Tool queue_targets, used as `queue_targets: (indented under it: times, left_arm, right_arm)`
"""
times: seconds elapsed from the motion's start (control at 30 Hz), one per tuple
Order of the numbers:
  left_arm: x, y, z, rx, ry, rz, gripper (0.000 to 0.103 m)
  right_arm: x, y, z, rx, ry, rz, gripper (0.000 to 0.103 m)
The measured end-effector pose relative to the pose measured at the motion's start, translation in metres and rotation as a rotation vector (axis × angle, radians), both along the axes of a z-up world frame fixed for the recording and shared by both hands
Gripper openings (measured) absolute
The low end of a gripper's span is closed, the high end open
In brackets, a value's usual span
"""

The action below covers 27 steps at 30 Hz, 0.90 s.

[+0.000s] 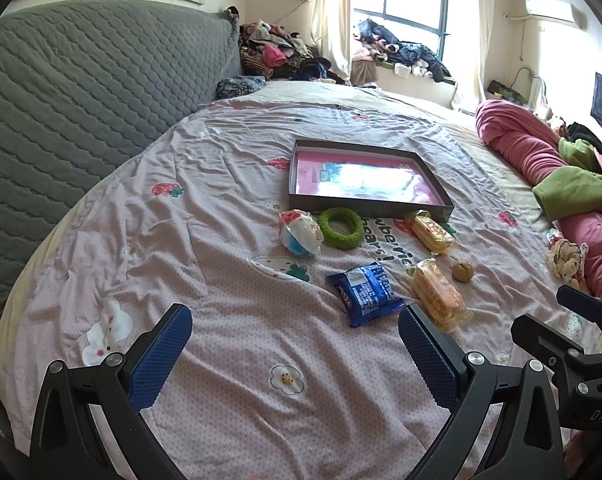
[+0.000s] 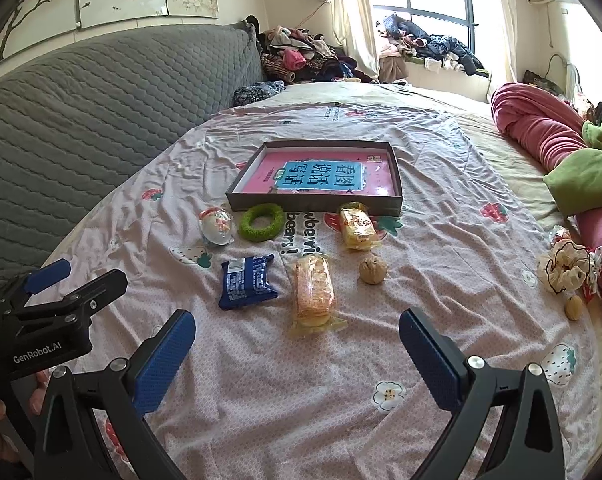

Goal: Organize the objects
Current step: 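Move both tools toward the items in front of the tray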

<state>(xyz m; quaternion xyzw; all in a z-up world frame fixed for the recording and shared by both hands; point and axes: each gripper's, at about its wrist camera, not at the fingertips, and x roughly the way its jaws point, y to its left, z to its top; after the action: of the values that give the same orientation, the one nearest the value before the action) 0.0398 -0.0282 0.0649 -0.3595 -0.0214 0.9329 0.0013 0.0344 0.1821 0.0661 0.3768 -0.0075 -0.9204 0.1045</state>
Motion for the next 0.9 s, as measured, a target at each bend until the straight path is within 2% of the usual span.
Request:
queue_targets:
  times: [0.4,0.9]
  left_arm:
    - [-0.019,-0.006,-0.007,-0.005,-0.011,0.011,0.103]
    - [-0.057,-0.001,-0.034,-0.002,-0.070,-0.008,0.103]
  right_arm:
    - [-0.015,-0.005,-0.007,0.019,-0.019,-0.007,0.103]
    - [-0.047,0.003,-0.043,-0.010,-0.118,-0.040,0.103]
